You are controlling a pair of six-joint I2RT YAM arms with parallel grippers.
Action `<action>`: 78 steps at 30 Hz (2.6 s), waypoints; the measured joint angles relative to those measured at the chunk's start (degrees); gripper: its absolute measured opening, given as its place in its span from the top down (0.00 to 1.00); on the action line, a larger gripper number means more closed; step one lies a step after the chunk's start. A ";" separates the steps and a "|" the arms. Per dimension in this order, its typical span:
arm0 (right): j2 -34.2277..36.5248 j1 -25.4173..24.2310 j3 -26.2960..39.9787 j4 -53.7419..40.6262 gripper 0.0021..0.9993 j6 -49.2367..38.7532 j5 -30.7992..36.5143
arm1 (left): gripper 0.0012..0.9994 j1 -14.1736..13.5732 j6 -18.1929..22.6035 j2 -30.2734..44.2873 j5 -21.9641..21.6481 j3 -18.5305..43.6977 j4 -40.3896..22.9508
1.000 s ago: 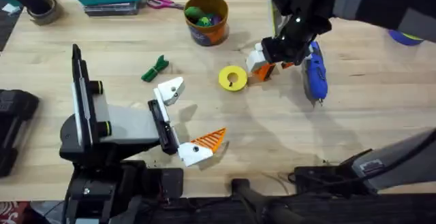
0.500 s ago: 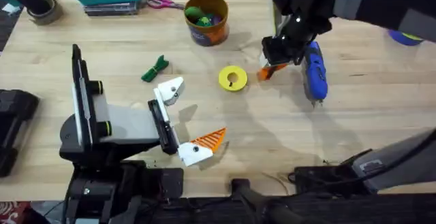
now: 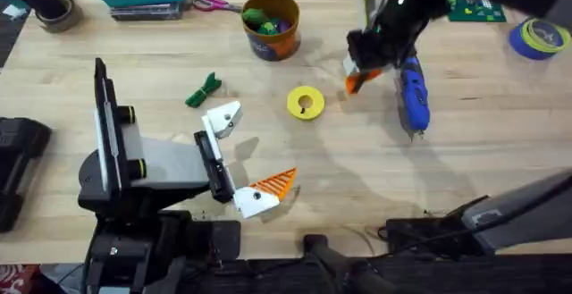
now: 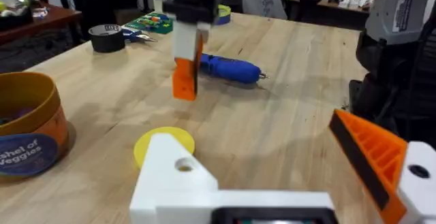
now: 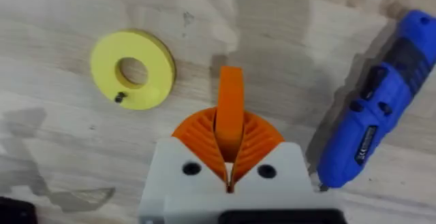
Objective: Pick up the gripper from the table and insert it into the empty holder that is missing its gripper. Then pick up a screw, insert it into the mounting hole, and use the screwdriver to tighten it. Finally, clean up the table by picking up the vegetable and placing it into the bucket.
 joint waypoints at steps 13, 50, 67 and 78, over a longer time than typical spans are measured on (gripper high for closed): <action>-11.08 -0.17 6.84 -2.19 0.99 0.02 -4.12 | 0.01 -0.01 0.00 0.00 0.00 0.00 0.00; -21.05 -12.17 -45.86 98.35 0.99 36.12 -78.77 | 0.01 0.00 0.00 0.00 0.02 0.00 0.00; -16.64 -12.09 -50.78 119.84 0.99 59.20 -84.11 | 0.01 -0.01 0.00 0.00 0.02 0.00 0.00; -16.19 -9.89 -54.47 119.80 0.99 58.47 -84.30 | 0.01 -0.01 0.00 0.00 0.00 0.00 0.00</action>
